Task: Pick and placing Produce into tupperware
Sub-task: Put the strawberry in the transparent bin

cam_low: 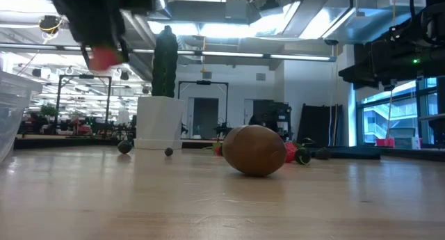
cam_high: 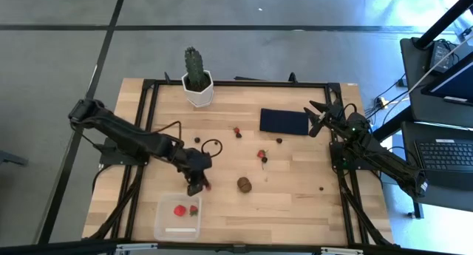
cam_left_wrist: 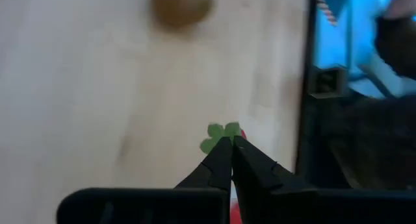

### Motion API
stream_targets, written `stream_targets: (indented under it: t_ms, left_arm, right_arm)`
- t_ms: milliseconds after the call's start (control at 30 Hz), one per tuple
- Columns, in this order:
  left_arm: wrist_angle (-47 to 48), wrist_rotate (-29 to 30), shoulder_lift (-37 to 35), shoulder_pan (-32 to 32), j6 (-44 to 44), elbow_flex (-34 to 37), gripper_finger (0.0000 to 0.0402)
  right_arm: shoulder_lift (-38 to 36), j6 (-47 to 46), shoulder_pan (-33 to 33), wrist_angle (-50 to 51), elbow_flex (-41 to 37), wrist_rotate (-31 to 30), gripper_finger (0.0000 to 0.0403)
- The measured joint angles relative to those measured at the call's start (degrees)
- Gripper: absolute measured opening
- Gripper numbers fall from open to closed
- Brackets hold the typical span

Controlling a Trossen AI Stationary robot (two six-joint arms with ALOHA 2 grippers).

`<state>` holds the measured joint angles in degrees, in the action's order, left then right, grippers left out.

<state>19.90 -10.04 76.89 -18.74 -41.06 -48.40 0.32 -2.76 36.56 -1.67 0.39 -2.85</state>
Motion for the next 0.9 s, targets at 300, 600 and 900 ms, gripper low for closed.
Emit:
stream_targets:
  t_ms: [300, 600, 900]
  left_arm:
    - [2.0, -1.4, -1.8, -9.9, 5.6, -0.7, 0.0002]
    - [1.9, 12.2, 0.7, -18.8, 1.9, -0.7, 0.0002]
    - [1.8, 15.5, 5.9, -21.2, -2.4, -0.7, 0.0003]
  right_arm:
    - [0.0, 0.0, 0.0, 0.0, 0.0, 0.0, 0.0198]
    - [0.0, -0.3, 0.0, 0.0, 0.0, 0.0, 0.0198]
    - [0.0, -1.7, 0.0, 0.0, 0.0, 0.0, 0.0198]
